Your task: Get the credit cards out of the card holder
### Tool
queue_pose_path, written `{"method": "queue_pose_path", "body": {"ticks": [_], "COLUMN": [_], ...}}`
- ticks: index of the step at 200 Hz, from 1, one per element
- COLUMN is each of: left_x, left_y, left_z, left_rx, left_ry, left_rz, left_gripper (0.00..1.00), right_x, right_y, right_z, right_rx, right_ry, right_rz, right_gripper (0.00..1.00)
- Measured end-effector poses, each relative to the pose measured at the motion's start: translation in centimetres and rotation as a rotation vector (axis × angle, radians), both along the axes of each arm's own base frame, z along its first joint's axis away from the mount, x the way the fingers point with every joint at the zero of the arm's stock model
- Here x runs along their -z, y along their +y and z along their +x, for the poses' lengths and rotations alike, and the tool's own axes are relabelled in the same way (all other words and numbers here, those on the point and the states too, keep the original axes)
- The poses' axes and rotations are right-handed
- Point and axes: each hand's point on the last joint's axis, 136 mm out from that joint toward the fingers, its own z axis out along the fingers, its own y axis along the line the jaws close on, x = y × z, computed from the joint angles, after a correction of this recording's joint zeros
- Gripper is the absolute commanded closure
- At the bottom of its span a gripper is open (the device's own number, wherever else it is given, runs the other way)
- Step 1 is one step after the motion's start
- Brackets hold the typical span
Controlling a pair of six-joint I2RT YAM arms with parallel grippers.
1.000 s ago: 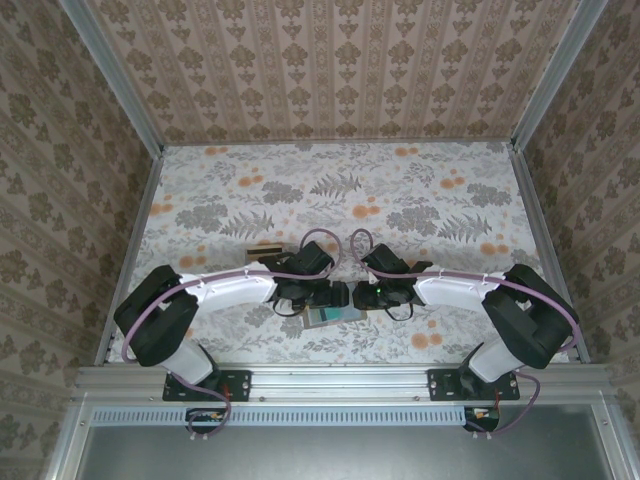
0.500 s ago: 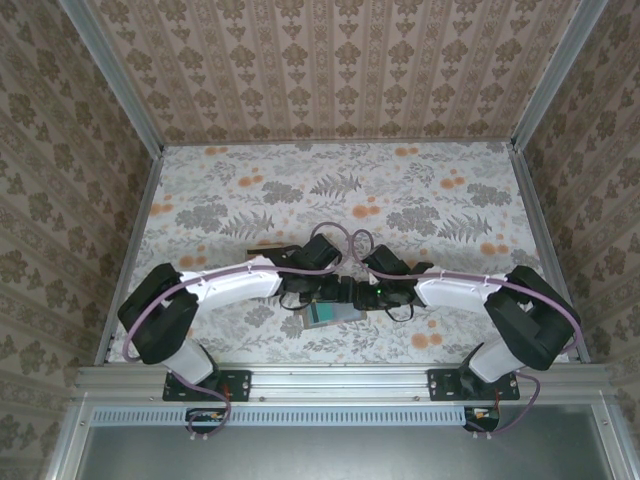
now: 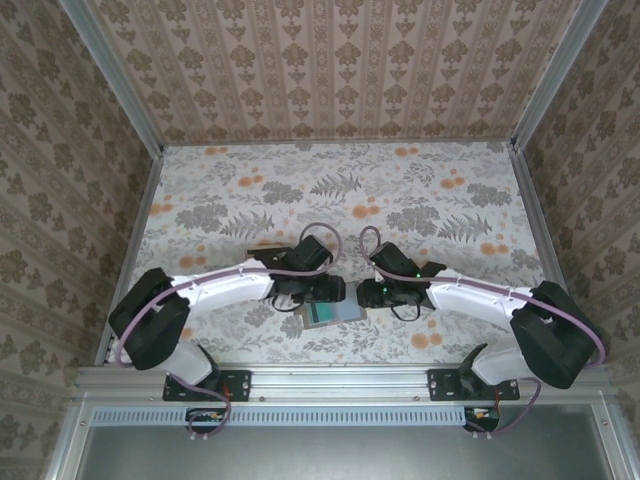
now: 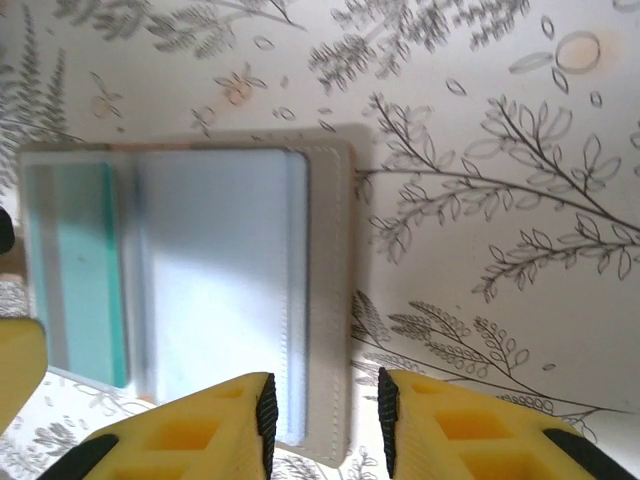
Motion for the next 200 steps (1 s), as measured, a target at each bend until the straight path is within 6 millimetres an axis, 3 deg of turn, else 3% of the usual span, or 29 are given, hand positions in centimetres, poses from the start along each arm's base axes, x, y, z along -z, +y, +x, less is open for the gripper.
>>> {"method": "queue_pose_path", "body": {"ticks": [52, 79, 117, 200], "left_x": [1.4, 2.5, 3.0, 3.5], "left_y": [3.6, 4.5, 4.7, 4.4], "left_z": [-0.4, -0.8, -0.8, -0.9], "left_rx": [-0.089, -0.109, -0.115, -0.115], "left_ry": [0.011, 0.03, 0.032, 0.04], "left_rz": [0.041, 0.064, 0.065, 0.054], "left_gripper": [0.7, 0.87, 0.9, 0.9], "right_x": [-3.0, -2.6, -0.6, 1.3], "right_y": [2.7, 4.3, 5.2, 6.9], "right_z": [1.2, 1.0, -0.3, -1.5], "right_rx": [-0.04, -0.083, -0.124, -0.182], "right_ry": [-0.041, -0.013, 0.071, 0.167], "right_rz": [0.077, 0.087, 0.088, 0.137], "right_gripper": [0.63, 0.64, 0.67, 0.68]}}
